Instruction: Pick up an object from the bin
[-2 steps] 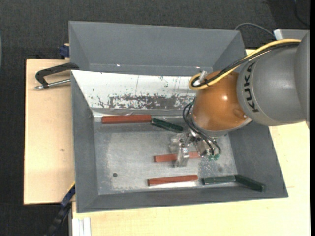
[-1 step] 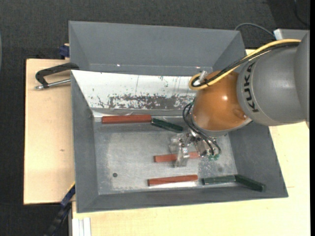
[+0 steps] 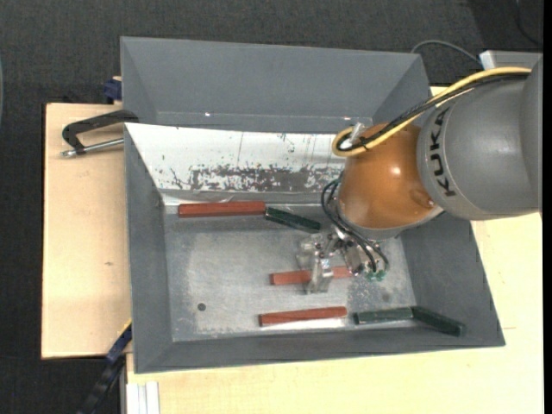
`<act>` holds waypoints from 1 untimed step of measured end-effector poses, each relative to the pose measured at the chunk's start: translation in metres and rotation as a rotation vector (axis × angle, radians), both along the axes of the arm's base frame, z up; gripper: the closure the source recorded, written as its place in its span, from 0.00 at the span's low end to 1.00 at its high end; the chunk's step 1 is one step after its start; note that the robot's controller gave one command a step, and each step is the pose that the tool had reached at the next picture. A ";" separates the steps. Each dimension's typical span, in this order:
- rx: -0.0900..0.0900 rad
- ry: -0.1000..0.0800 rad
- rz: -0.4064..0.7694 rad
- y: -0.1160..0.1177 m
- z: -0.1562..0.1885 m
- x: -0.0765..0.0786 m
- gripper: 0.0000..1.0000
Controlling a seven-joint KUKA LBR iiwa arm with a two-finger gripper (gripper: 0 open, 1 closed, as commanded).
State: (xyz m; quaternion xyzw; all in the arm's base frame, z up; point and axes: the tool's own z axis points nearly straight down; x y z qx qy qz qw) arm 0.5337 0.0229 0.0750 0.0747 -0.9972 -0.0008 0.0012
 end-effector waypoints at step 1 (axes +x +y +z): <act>0.000 0.002 0.000 0.000 0.020 -0.001 1.00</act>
Offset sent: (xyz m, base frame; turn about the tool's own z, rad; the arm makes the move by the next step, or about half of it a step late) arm 0.0000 0.0001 0.1078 0.0000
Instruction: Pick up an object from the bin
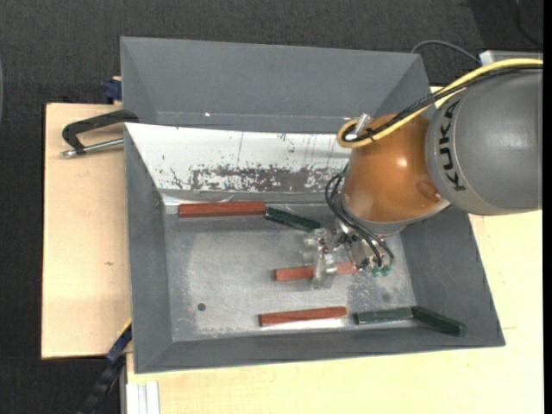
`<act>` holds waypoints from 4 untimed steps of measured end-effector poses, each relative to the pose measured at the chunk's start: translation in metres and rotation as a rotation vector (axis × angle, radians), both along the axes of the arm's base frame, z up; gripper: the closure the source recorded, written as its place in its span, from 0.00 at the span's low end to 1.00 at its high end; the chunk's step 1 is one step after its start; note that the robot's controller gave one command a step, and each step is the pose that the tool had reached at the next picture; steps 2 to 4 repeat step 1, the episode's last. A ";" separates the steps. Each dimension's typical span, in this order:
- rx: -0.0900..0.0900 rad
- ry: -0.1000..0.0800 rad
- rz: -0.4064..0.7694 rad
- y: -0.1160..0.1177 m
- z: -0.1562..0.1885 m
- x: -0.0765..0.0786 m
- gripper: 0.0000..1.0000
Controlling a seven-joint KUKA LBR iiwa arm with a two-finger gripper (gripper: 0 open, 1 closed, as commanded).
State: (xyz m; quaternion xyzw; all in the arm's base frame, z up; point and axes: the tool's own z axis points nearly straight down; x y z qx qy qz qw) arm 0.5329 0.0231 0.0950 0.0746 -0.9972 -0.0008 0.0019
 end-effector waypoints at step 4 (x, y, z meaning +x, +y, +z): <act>0.000 -0.003 0.000 0.000 0.019 0.001 1.00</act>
Offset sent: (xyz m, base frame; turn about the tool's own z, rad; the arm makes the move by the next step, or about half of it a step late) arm 0.0001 0.0000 0.0092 0.0000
